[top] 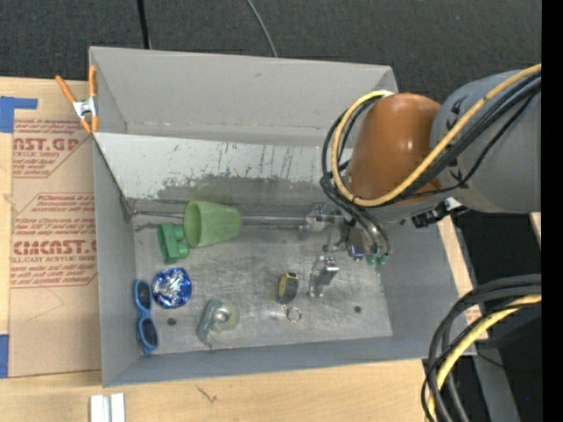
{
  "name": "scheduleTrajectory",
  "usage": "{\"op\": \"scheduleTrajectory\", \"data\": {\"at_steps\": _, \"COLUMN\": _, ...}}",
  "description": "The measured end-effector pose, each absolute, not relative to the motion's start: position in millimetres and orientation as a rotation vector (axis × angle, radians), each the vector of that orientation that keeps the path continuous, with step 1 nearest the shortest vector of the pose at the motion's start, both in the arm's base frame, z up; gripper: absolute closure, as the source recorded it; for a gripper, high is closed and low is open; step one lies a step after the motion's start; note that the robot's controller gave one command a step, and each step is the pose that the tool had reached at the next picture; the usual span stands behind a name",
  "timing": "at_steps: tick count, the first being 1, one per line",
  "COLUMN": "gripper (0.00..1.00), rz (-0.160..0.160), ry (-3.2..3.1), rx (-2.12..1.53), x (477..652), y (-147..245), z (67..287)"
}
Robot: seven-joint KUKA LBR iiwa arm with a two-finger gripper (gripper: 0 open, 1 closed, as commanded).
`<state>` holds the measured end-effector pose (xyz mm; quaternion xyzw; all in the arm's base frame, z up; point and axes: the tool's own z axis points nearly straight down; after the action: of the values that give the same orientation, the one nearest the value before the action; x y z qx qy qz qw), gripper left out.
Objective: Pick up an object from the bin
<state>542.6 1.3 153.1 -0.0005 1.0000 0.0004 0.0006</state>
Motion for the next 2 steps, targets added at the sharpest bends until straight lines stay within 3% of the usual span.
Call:
{"op": "scheduleTrajectory", "data": {"at_steps": 1, "gripper": 0.0, "rz": 0.0, "ry": 3.127, "rx": -0.247, "x": 585.1, "y": 7, "z": 161}}
{"op": "scheduleTrajectory", "data": {"at_steps": 2, "gripper": 0.0, "rz": 0.001, "ry": 3.107, "rx": -0.364, "x": 546.3, "y": 1, "z": 72}}
